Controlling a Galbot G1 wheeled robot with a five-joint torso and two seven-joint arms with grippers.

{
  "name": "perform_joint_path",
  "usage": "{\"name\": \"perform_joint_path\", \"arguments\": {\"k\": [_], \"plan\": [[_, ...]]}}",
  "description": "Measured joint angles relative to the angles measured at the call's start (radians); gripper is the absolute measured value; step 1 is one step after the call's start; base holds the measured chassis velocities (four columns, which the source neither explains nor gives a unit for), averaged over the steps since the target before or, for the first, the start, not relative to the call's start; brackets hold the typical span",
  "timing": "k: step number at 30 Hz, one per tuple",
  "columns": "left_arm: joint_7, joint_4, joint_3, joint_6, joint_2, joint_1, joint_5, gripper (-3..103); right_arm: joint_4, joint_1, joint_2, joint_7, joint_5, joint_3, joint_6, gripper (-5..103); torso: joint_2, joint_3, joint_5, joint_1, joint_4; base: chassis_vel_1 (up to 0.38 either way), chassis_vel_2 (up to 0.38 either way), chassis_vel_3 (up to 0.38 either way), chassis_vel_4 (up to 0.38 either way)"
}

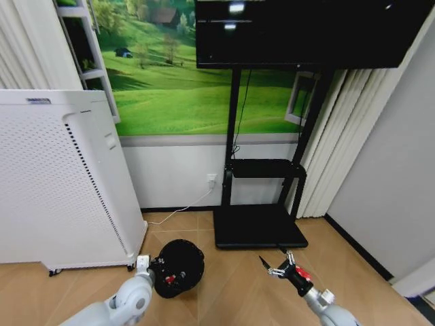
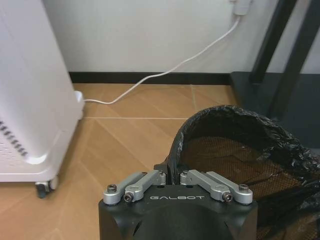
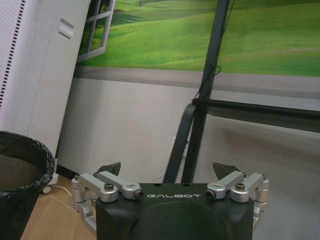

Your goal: Pick up the trash bin and place the garbage on the floor into it.

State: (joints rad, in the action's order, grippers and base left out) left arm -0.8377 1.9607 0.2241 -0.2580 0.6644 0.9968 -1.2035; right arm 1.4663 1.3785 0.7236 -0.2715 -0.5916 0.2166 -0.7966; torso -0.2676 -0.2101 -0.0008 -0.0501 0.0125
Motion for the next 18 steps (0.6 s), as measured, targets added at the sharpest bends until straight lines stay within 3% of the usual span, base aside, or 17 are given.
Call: {"name": "perform_joint_path", "arguments": {"k": [4,7,18], "plan": [[0.003,0.009,-0.009,-0.002,0.002,0.013,0.008,7,0.022,0.031,-0.001,0.01,0.02,0.034,0.0,100,0.0,0.0,0.0012,0.0,0.0009,-0.234,-0.221,0.221,0.204],[0.004,0.011,-0.01,-0.002,0.0,0.014,0.008,7,0.037,0.047,-0.001,0.018,0.037,0.047,0.0,100,0.0,0.0,0.0007,0.0,0.0001,-0.113,-0.1,0.141,0.053],[0.007,0.015,-0.009,-0.002,-0.006,0.011,0.005,7,0.054,0.068,0.007,0.029,0.018,0.044,0.003,100,0.0,0.0,0.0004,0.0,-0.0003,0.04,0.026,-0.031,-0.035]]}}
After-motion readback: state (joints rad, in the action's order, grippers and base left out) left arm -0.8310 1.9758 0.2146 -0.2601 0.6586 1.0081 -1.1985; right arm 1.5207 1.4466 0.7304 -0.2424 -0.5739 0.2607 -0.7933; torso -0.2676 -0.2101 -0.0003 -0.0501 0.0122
